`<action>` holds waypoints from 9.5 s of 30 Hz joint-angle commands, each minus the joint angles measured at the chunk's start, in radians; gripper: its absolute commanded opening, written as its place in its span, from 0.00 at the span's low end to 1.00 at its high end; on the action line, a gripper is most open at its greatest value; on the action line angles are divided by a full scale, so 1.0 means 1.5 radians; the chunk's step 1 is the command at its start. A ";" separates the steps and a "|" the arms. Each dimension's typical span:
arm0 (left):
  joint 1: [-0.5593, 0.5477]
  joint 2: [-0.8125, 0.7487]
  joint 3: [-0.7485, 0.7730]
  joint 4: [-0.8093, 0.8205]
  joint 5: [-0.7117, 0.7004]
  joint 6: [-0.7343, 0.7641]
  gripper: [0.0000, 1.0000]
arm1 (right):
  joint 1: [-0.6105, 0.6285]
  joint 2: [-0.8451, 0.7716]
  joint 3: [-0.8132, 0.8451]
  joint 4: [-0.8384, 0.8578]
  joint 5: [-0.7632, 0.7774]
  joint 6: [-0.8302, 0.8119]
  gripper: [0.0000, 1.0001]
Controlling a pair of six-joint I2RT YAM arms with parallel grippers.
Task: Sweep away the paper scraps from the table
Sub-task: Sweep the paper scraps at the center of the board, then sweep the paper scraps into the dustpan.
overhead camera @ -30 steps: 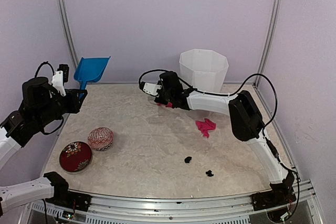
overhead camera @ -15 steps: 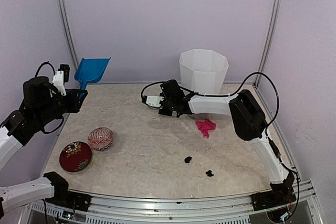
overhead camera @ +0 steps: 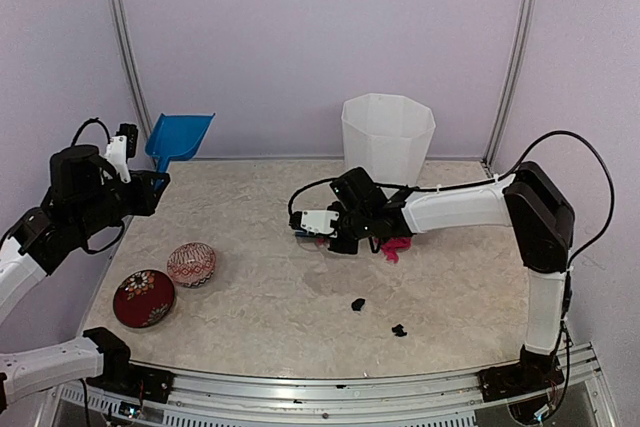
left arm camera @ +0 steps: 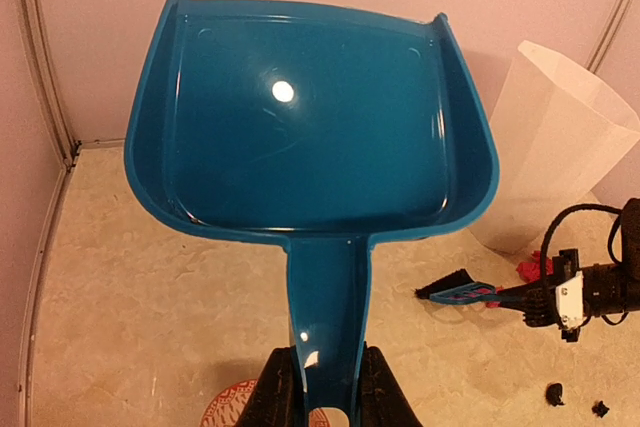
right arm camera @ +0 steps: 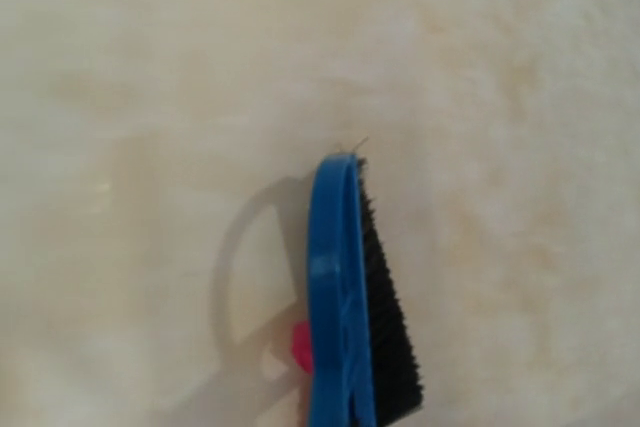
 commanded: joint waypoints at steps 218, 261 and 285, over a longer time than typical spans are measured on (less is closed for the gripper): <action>-0.521 0.361 -0.048 -0.098 0.025 -0.261 0.00 | -0.047 -0.183 -0.061 -0.224 0.224 0.323 0.00; -0.445 0.648 0.083 0.049 0.087 -0.116 0.00 | 0.116 -0.219 -0.155 -0.267 0.001 0.562 0.00; -0.477 0.671 0.014 0.199 0.043 -0.132 0.00 | 0.132 -0.270 -0.141 -0.263 0.089 0.621 0.00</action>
